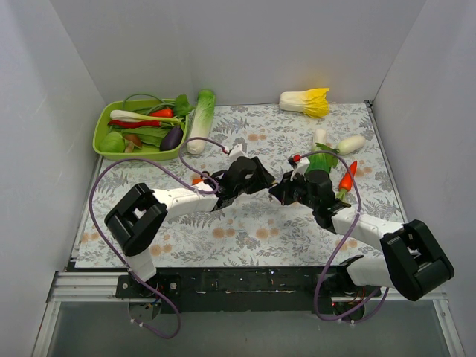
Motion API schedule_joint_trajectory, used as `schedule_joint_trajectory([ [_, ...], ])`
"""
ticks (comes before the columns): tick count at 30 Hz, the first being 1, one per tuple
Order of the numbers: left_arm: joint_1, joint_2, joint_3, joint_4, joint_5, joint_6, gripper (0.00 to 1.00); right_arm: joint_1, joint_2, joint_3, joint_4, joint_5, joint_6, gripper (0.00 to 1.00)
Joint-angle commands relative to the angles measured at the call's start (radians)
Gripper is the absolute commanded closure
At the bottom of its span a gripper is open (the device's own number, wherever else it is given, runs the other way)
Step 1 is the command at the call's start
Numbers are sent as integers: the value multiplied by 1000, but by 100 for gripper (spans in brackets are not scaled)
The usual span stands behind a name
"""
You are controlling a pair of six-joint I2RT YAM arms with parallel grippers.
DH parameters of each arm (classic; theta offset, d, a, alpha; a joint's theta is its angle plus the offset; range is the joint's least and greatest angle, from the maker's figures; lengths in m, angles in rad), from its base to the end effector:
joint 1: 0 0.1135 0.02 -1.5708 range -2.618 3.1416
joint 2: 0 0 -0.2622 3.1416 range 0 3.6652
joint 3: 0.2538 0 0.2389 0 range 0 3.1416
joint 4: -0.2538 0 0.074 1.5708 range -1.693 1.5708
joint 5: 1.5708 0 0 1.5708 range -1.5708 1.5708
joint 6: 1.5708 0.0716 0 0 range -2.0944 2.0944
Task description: Unlock with the key
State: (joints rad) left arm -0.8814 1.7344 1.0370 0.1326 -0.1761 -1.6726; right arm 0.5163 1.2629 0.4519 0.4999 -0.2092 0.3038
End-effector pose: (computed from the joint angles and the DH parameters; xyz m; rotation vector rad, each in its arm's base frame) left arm 0.2644 -0.3011 0.1923 -1.0423 2.1905 -1.2141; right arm 0.2365 0.1514 0.1929 -0.3534 1.9139 0.7507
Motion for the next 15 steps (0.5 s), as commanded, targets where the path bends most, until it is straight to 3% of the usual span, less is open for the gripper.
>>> schedule_joint_trajectory([
  [1, -62, -58, 0, -117, 159, -70, 100, -36, -5, 13, 242, 145, -52, 99],
  [6, -64, -62, -18, -54, 242, -160, 100, -36, -2, -35, 334, 156, -58, 99],
  [15, -77, -33, -40, -79, 237, -82, 100, -36, -46, -16, 373, 160, -54, 99],
])
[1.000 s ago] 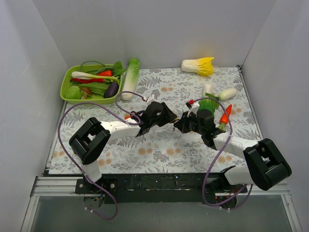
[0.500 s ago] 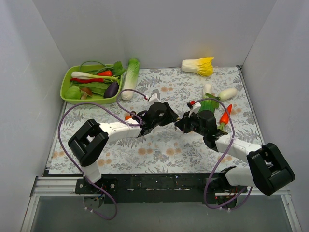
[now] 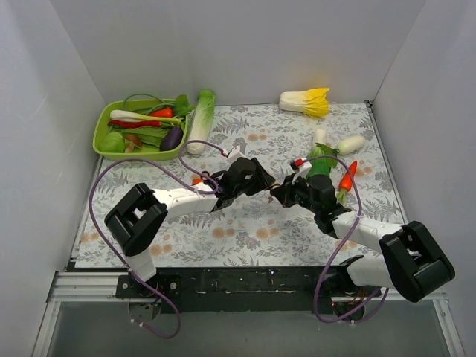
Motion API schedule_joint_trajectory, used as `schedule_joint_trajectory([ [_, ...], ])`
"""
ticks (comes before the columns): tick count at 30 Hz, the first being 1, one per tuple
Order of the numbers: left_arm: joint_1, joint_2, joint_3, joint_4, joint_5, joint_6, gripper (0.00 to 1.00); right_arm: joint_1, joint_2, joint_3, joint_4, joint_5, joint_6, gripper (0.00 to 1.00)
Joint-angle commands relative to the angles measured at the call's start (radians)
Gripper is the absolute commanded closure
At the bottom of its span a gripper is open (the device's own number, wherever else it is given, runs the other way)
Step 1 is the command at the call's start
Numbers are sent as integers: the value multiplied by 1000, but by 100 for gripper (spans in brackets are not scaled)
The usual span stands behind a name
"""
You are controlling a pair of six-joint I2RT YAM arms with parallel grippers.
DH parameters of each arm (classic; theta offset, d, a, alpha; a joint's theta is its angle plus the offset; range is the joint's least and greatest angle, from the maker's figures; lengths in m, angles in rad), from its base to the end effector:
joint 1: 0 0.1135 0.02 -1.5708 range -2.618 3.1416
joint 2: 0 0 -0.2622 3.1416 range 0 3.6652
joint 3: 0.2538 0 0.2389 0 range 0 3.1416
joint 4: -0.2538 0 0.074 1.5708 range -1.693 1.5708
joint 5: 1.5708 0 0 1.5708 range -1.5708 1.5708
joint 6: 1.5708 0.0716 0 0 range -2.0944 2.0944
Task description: Unlock with the key
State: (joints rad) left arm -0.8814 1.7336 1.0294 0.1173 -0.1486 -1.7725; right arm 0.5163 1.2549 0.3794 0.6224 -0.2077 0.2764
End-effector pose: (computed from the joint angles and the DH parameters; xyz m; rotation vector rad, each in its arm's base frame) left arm 0.2614 -0.3005 0.1880 -1.1616 2.2020 -1.2489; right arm 0.2294 0.1472 0.1875 -0.3750 1.8458 0.7417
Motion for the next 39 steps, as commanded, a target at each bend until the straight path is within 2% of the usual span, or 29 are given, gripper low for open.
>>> schedule_joint_trajectory([
  [1, -83, -35, -41, -45, 207, 22, 100, -38, -32, 56, 263, 153, -10, 99],
  [12, -110, -31, -57, -24, 193, 24, 100, -64, -35, 81, 327, 156, 21, 99],
  [17, -117, -29, -57, 54, 243, -21, 100, -67, 0, 70, 416, 143, 58, 99],
  [21, -122, -46, -75, 113, 267, -27, 100, -71, 12, 82, 418, 133, 87, 99],
  [28, -122, -112, -115, 223, 280, 40, 100, -145, 32, 91, 447, -21, 256, 99],
  [39, -122, -172, -135, 337, 349, 113, 100, -197, 14, 113, 445, -82, 391, 99],
])
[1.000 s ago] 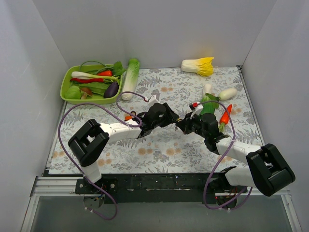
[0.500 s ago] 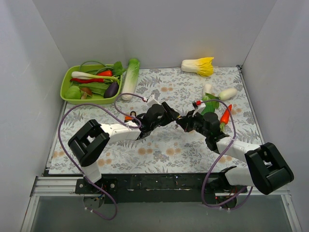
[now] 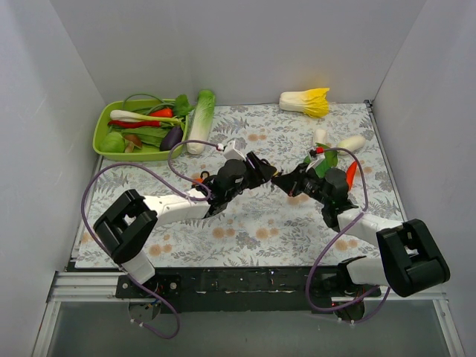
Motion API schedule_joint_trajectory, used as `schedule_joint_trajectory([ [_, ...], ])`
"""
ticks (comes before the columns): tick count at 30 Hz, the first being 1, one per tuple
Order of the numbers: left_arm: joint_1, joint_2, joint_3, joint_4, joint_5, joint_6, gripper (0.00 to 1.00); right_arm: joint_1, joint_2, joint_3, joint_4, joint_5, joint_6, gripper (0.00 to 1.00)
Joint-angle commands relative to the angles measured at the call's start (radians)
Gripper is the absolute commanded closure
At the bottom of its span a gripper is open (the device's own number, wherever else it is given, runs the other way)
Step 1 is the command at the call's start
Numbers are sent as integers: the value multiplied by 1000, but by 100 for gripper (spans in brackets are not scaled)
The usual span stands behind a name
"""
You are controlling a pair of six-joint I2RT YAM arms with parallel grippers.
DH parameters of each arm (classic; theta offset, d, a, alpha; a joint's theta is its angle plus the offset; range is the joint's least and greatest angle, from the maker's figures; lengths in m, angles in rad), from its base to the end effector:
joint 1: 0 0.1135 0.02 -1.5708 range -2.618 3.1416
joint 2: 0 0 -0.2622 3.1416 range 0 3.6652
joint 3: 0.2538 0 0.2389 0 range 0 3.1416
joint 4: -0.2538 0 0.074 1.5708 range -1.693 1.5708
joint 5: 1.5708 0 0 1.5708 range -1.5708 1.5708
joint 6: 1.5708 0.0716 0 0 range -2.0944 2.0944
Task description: Unlock with the key
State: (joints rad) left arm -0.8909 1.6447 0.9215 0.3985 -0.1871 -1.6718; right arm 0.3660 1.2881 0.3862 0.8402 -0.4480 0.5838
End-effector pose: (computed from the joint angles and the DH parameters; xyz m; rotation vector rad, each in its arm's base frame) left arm 0.2551 -0.2943 0.2209 -0.9809 1.9911 -1.4657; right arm 0.2462 0.1276 0.2125 -0.1775 1.7328 1.0772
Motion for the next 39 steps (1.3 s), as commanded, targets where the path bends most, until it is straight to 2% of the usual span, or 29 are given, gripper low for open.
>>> schedule_joint_trajectory([
  [1, -112, -85, -29, 74, 396, 18, 100, -52, -19, 105, 235, 149, 96, 99],
  [11, -121, -100, -44, 131, 463, 76, 100, -104, -19, 114, 281, 85, 215, 99],
  [20, -132, -94, -35, 157, 480, 107, 100, -127, -19, 114, 293, 60, 243, 99],
  [21, -132, -94, -26, 142, 466, 106, 100, -128, -22, 115, 289, 58, 222, 99],
  [24, -134, -80, 52, -66, 371, 103, 100, -125, -55, 123, 203, 92, 130, 99],
  [30, -134, -51, 210, -361, 209, 73, 100, -101, -136, 144, -14, 176, -155, 99],
  [39, -134, -23, 313, -510, 133, 63, 100, -6, -162, 209, -205, 239, -407, 98],
])
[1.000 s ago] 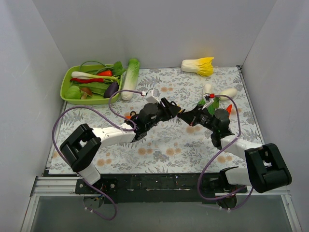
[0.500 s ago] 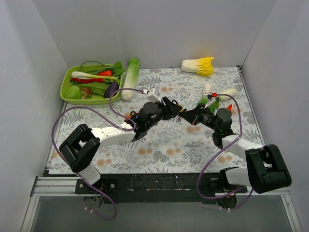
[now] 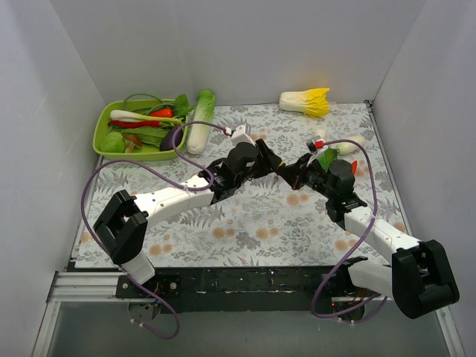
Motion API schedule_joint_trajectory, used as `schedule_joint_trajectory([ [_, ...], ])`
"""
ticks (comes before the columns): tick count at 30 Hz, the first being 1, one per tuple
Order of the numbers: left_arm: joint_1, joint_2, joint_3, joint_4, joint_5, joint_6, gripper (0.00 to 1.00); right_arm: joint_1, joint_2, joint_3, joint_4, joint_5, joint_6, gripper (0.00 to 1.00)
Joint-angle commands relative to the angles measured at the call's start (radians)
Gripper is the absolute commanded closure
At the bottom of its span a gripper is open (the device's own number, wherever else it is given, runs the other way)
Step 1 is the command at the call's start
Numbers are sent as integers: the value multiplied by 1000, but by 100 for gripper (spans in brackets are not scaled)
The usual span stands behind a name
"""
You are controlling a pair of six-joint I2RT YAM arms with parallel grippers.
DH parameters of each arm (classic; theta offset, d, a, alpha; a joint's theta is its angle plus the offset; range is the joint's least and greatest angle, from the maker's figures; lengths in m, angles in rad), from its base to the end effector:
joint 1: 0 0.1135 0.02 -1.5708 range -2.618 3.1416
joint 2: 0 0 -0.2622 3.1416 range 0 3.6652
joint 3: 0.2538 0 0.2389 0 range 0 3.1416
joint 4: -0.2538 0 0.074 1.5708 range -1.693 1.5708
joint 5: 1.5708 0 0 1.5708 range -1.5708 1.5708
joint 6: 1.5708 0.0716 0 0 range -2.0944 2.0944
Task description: Unlock with the key
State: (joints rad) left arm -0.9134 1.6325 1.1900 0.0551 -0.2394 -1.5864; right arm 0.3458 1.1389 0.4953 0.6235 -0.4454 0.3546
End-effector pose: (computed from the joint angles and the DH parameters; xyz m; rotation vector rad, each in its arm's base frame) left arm 0.2602 -0.3092 0.2762 -0.9033 2.0383 -1.3328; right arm 0.2434 0.1205 0.2581 -0.3531 1.6249 0.8912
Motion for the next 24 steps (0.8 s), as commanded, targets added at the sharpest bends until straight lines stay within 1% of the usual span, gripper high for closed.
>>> schedule_joint_trajectory([
  [1, -110, -13, 51, -173, 178, -20, 100, 19, -13, 103, -4, 234, -184, 97],
  [12, -111, -34, 53, -192, 149, -9, 100, 27, 8, 115, -34, 148, -192, 84],
  [24, -111, -33, 49, -193, 138, -14, 100, 33, 21, 109, -25, 65, -218, 78],
])
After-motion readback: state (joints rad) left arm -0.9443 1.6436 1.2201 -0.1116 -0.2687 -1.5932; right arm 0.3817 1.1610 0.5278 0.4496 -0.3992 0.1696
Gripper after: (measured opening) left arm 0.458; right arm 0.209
